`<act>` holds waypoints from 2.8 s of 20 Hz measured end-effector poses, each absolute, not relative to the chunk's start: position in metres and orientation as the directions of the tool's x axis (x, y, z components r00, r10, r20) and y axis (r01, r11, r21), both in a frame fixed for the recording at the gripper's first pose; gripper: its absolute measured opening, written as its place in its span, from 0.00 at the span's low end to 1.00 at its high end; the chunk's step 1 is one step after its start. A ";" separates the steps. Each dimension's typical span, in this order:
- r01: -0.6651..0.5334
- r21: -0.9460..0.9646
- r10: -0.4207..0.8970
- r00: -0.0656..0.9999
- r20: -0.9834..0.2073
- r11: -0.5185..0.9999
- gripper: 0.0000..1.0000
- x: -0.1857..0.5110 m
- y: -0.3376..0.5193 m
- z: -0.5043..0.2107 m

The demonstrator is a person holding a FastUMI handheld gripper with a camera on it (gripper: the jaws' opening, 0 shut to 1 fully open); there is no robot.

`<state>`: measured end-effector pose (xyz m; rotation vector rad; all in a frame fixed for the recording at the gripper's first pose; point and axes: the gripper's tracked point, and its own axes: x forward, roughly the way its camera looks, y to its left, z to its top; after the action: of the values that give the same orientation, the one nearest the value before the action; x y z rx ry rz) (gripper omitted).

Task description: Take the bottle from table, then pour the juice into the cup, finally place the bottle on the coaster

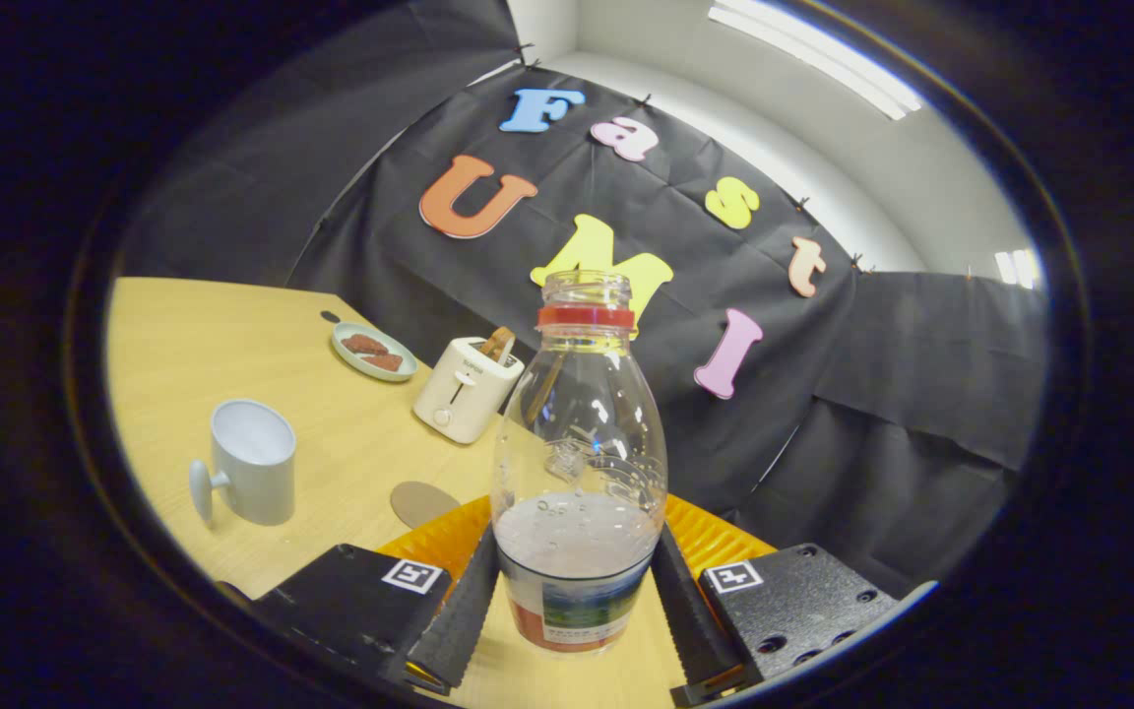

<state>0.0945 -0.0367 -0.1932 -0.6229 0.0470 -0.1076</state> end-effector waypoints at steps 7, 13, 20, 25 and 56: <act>0.069 -0.741 -0.114 0.993 -0.010 0.668 0.82 0.098 -0.012 -0.197; 0.079 -0.849 -0.141 0.990 0.006 0.522 0.82 0.103 -0.006 -0.196; 0.050 -0.951 -0.158 0.987 0.002 0.304 0.82 0.115 0.003 -0.206; 0.056 -0.992 -0.127 0.991 0.042 0.110 0.82 0.122 0.020 -0.203; -0.032 -0.979 -0.146 0.989 -0.002 -0.204 0.82 0.121 0.035 -0.209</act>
<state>0.1206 0.0351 -0.2087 -1.7748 0.1313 -0.1038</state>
